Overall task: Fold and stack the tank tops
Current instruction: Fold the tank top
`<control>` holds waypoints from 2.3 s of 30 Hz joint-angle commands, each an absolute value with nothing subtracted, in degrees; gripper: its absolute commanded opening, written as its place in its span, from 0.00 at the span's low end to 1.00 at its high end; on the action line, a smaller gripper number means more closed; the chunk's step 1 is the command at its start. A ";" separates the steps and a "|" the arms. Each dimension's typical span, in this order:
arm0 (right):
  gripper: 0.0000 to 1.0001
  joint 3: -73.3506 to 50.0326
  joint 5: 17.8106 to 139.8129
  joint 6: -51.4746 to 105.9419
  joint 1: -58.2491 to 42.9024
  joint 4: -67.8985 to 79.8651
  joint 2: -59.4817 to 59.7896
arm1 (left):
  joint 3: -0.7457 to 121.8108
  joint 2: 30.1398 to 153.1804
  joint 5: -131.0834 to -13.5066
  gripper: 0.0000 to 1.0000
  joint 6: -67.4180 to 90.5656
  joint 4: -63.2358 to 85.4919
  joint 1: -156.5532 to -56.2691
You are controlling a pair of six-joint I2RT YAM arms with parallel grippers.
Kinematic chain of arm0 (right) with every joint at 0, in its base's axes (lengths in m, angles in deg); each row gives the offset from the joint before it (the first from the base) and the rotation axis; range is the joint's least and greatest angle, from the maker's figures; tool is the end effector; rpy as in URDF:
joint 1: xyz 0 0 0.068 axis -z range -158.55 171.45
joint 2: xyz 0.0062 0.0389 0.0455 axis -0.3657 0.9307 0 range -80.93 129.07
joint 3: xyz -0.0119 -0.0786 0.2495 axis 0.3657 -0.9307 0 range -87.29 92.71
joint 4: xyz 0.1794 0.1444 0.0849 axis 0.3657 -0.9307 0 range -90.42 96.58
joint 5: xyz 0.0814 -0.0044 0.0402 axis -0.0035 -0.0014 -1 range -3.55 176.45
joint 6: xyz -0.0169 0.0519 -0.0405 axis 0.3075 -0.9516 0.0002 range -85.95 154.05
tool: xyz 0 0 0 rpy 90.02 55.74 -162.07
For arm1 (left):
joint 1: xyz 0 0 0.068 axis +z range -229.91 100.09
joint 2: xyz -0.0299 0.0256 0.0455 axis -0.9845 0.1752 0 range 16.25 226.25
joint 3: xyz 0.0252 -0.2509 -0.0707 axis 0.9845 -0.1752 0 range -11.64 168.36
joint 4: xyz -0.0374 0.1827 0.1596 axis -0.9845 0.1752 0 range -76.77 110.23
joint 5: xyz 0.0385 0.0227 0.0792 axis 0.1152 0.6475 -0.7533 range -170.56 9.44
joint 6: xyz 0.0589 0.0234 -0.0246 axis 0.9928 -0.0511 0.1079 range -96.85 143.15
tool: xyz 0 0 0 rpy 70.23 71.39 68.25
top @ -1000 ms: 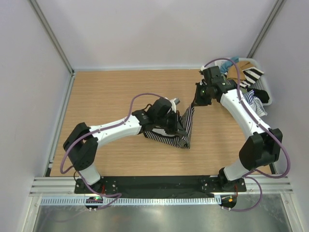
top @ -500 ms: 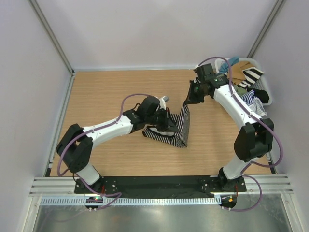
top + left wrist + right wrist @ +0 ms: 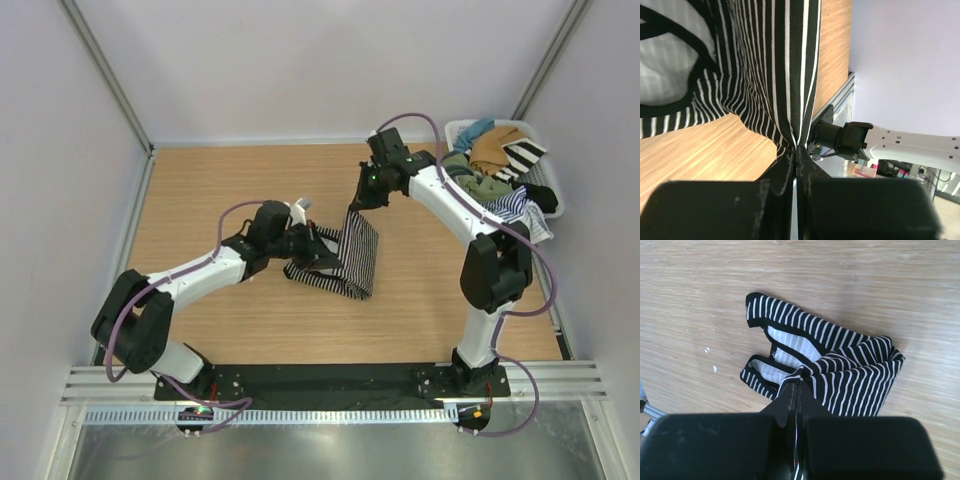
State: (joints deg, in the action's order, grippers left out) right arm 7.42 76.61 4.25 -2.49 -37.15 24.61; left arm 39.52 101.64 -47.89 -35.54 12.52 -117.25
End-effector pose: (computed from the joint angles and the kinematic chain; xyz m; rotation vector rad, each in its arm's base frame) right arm 0.3589 0.1696 0.2690 0.0613 2.6063 0.5768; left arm 0.2380 -0.2186 0.2206 -0.0756 2.5004 -1.4707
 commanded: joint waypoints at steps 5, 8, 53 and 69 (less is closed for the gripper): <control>0.01 12.37 78.72 -2.24 -5.35 -24.37 29.28 | 31.96 96.85 -38.99 0.00 -36.70 7.43 -109.37; 0.01 12.46 78.89 -3.56 -6.05 -21.38 31.31 | 29.33 95.54 -37.32 0.00 -36.17 7.25 -105.42; 0.54 1.31 73.98 6.53 -7.82 0.78 32.10 | 24.31 87.01 -60.07 0.62 -25.45 23.41 -86.40; 0.51 -0.37 61.68 17.09 -4.12 -5.29 39.74 | 29.93 97.64 -68.16 0.60 -24.48 25.71 -95.82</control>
State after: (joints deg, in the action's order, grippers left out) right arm -1.76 66.81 14.50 -3.74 -5.56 38.79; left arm 27.78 96.22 -66.43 -25.80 25.46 -95.77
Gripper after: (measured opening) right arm 0.513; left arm 0.606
